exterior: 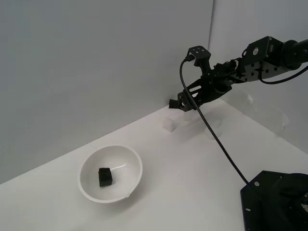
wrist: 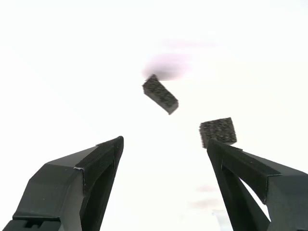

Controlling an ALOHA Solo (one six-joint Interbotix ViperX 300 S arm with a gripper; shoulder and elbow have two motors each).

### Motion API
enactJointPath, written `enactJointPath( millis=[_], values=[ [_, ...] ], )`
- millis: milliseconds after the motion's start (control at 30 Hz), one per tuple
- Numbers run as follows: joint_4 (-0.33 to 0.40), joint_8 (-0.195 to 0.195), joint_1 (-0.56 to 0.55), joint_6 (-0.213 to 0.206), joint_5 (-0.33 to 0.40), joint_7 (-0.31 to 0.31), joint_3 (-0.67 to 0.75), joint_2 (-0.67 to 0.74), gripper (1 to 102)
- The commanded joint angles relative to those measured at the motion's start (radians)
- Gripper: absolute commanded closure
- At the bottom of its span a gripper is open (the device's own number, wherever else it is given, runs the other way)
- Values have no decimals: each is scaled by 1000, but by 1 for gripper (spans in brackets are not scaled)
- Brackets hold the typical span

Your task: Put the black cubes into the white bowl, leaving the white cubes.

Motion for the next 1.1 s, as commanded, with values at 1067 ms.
enactJointPath(
  millis=[1067],
  values=[
    [-89, 48, 127, -2, -100, -48, -161, -167, 43]
  ],
)
